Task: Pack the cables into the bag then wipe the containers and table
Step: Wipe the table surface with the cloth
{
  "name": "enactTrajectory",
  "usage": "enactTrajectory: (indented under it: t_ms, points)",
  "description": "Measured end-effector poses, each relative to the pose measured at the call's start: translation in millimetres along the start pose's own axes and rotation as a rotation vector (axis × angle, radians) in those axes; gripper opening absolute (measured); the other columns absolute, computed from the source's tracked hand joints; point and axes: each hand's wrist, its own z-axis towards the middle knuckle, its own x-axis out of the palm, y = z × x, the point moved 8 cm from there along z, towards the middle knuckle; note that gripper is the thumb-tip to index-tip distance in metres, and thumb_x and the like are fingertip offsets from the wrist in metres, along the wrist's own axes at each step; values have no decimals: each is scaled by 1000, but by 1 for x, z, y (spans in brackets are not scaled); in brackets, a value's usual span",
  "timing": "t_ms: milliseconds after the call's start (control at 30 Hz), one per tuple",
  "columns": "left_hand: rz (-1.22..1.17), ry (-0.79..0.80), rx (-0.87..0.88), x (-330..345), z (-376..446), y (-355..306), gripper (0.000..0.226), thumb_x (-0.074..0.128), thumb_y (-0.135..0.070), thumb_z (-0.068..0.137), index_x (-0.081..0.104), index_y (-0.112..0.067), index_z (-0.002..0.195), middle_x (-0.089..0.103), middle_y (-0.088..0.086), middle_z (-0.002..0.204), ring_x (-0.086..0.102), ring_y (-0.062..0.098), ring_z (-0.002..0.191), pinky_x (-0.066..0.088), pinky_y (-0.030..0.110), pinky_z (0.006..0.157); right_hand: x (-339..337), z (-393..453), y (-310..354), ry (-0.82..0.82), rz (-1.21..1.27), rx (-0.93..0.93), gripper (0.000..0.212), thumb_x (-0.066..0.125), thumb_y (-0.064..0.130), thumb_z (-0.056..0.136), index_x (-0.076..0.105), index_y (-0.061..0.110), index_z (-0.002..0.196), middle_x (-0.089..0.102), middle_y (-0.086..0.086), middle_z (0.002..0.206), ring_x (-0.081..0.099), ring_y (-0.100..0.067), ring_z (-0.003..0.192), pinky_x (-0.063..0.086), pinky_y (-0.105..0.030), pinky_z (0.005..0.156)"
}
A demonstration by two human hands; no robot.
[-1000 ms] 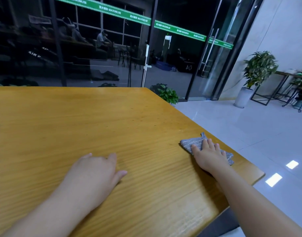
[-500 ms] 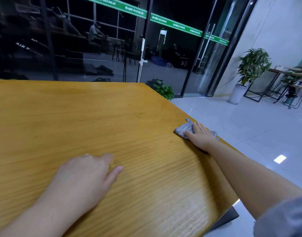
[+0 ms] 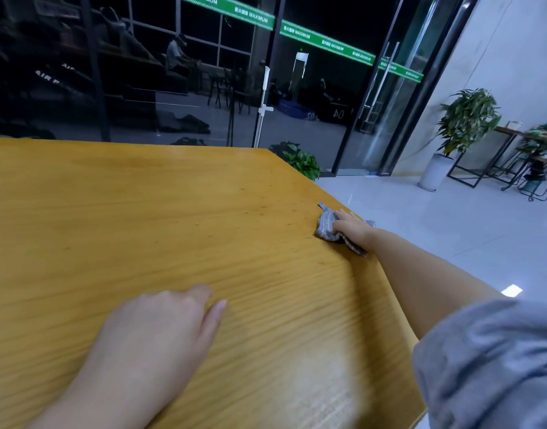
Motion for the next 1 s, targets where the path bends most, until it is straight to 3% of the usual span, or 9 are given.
enactTrajectory:
  t_ms: [33, 133, 233, 367, 567, 733, 833, 900, 1000]
  points:
    - [-1, -42, -10, -3, 0, 2, 34, 36, -54, 89, 61, -33, 97, 71, -7, 80, 69, 16, 74, 49, 27, 57, 0, 4, 2, -3, 26, -2, 74, 37, 38, 82, 18, 19, 151, 6, 0, 160, 0, -19, 147, 3, -43, 117]
    - [-39, 34, -38, 7, 2, 8, 18, 56, -43, 80, 69, -31, 73, 62, -4, 47, 60, 20, 40, 43, 26, 35, 2, 10, 11, -3, 54, -8, 66, 36, 33, 85, 25, 19, 148, 15, -3, 158, 6, -21, 146, 8, -44, 116]
    - [-36, 8, -80, 14, 0, 17, 18, 53, -40, 80, 69, -32, 77, 62, -7, 45, 59, 21, 37, 44, 25, 32, 5, 17, 21, 1, 55, -45, 52, 36, 32, 85, 35, 19, 136, 29, 0, 145, 9, -24, 145, 11, -46, 114]
    - [6, -25, -50, 12, 1, 14, 14, 58, -38, 78, 70, -33, 76, 59, -6, 42, 56, 20, 34, 41, 23, 30, 7, 25, 33, -14, 20, -80, 59, 33, 24, 96, 14, 21, 151, 3, 0, 161, -3, -21, 147, 4, -42, 115]
    - [-12, -75, -22, 6, 3, 11, 7, 65, -35, 73, 70, -32, 75, 59, -10, 42, 55, 19, 32, 40, 23, 29, 15, 33, 49, 12, -9, -120, 59, 29, 28, 96, 10, 22, 152, 0, 4, 160, -5, -15, 147, -1, -40, 117]
    - [-22, -31, -53, 7, 2, 13, 13, 57, -37, 78, 70, -32, 79, 62, -7, 47, 60, 20, 39, 44, 25, 33, 21, 34, 61, 32, -3, -153, 61, 30, 27, 95, 11, 23, 153, 1, 6, 160, -4, -12, 147, -2, -39, 118]
    - [-80, -37, -81, 0, 3, 11, 32, 36, -44, 88, 64, -35, 101, 71, -6, 69, 68, 20, 64, 51, 30, 52, 25, 32, 73, 40, -10, -175, 61, 30, 27, 96, 11, 22, 153, 1, 6, 160, -4, -12, 147, -1, -38, 118]
    - [-72, -56, -74, -2, 3, 9, 31, 37, -47, 89, 59, -35, 108, 72, -6, 80, 69, 19, 75, 50, 29, 59, 27, 30, 82, 38, -20, -187, 61, 30, 27, 95, 10, 22, 153, 1, 5, 160, -3, -12, 147, 0, -39, 117]
    - [-85, 5, -25, 1, 5, 5, 10, 71, -36, 71, 68, -28, 74, 61, -5, 46, 59, 20, 39, 42, 24, 33, 31, 28, 94, 25, -69, -213, 62, 30, 30, 96, 9, 21, 153, 0, 4, 160, -3, -14, 147, 1, -39, 118]
